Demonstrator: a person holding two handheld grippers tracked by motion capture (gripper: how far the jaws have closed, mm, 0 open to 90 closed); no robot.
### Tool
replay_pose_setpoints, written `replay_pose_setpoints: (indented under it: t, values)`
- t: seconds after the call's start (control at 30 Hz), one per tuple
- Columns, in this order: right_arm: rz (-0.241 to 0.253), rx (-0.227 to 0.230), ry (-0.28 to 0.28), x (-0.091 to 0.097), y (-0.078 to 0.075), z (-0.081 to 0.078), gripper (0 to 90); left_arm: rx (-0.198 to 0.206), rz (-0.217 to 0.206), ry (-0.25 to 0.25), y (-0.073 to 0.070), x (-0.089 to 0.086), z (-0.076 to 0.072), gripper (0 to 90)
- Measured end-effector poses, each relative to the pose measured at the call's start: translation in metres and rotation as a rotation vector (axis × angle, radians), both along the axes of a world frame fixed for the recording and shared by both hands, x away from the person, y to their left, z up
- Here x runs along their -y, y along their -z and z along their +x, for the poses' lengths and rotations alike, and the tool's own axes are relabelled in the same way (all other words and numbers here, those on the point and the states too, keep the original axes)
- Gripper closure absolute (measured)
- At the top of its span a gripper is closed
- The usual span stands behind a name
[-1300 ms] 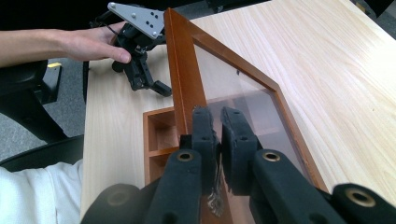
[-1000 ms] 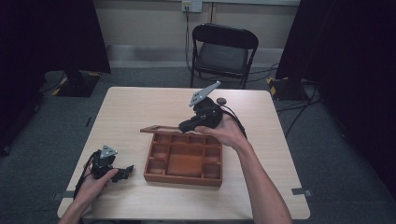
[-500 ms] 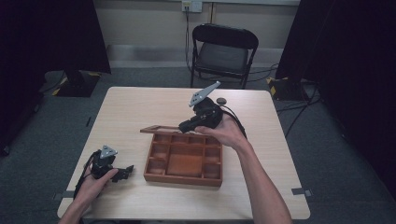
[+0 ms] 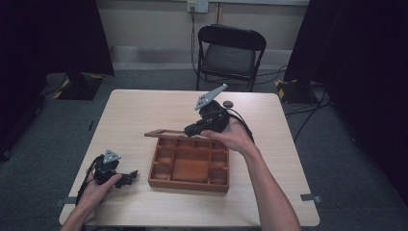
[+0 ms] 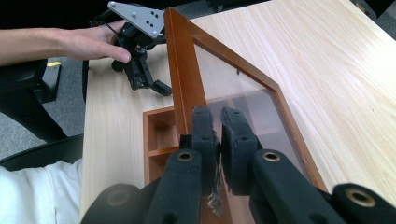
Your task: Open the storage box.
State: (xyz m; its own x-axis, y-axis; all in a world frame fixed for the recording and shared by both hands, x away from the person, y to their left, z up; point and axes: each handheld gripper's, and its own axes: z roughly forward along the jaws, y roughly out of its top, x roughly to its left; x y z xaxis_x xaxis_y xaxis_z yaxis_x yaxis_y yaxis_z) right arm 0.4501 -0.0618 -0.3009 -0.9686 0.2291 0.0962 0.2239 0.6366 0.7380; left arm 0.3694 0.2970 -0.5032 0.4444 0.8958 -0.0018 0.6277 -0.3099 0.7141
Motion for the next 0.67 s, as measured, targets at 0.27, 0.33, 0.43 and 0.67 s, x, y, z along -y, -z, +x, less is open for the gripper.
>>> replay_pose_setpoints:
  t: [0.27,0.33,0.43,0.67]
  values:
    - [-0.002,-0.003,0.003,0.0001,-0.0002,-0.0002,84.6,0.000,0.000,0.000,0.0000,0.0000,0.0000,0.0]
    - [-0.003,-0.003,0.000,-0.0001,0.0000,-0.0002,84.6,0.000,0.000,0.000,0.0000,0.0000,0.0000,0.0]
    - [-0.003,-0.002,0.002,0.0000,-0.0002,-0.0003,84.6,0.000,0.000,0.000,0.0000,0.0000,0.0000,0.0]
    - [-0.001,0.004,-0.005,-0.0002,0.0003,0.0000,84.6,0.000,0.000,0.001,0.0000,0.0000,0.0001,0.0]
